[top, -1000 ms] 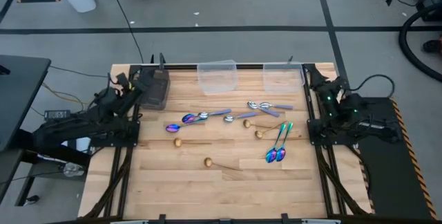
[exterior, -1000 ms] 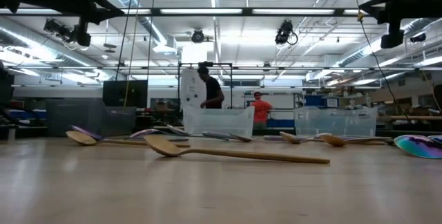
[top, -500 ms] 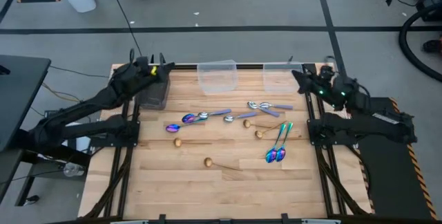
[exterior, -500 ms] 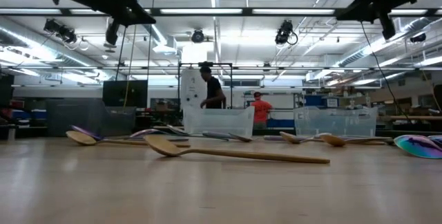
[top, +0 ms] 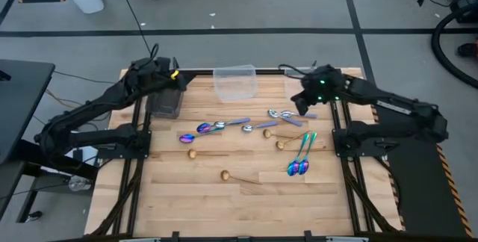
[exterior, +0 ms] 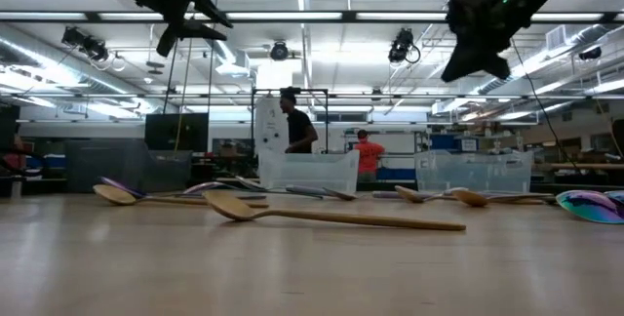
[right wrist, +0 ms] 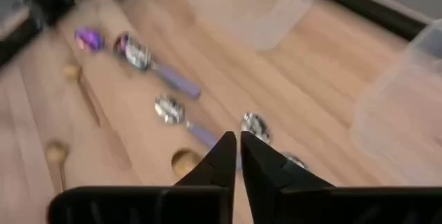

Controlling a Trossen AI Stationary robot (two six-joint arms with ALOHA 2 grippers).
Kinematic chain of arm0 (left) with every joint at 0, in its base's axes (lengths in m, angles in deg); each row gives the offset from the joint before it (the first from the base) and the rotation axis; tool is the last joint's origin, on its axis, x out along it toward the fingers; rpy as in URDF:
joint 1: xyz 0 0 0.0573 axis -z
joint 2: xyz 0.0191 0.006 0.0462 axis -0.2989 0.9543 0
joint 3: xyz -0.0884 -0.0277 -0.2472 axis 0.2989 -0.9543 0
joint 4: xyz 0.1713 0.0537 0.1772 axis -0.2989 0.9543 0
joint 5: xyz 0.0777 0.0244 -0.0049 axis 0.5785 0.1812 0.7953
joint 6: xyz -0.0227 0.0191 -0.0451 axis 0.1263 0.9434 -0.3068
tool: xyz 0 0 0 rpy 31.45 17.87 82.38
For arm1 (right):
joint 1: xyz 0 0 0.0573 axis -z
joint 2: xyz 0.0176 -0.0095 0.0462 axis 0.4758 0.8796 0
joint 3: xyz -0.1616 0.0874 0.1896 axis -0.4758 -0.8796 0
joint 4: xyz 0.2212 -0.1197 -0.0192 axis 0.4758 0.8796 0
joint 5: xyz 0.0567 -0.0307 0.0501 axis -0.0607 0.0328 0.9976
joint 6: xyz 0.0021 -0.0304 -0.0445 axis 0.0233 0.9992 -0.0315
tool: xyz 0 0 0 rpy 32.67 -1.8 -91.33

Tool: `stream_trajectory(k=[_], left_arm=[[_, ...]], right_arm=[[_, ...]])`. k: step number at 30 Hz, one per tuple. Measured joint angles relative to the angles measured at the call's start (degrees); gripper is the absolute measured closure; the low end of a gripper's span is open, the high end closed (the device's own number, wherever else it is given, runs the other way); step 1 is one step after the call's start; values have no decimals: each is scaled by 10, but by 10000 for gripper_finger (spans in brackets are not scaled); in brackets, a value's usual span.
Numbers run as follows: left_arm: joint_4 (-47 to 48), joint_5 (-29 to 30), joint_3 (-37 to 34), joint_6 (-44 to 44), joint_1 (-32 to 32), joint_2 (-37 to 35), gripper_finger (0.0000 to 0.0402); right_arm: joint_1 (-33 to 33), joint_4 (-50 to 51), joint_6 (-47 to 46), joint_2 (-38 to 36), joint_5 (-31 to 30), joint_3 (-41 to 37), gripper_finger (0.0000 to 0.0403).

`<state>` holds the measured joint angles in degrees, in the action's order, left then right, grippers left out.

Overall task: Sort silverware by color (type)
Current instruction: Put the purple spoon into the left transparent bin

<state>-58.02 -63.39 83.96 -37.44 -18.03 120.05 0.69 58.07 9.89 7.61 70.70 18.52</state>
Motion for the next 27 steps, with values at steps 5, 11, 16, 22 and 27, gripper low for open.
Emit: stream_trajectory(k=[5, 11, 16, 22, 27], left_arm=[[54, -30, 33, 25, 0, 0, 254], [66, -38, 39, 27, 0, 0, 253], [84, -42, 39, 32, 0, 0, 253], [86, -42, 39, 32, 0, 0, 253], [86, -42, 39, 31, 0, 0, 253]], right_arm=[[9, 18, 47, 75, 29, 25, 299], [11, 29, 75, 151, 43, 36, 218], [3, 41, 107, 198, 44, 36, 209], [-4, 60, 149, 242, 49, 36, 224], [-5, 63, 175, 287, 42, 36, 233]])
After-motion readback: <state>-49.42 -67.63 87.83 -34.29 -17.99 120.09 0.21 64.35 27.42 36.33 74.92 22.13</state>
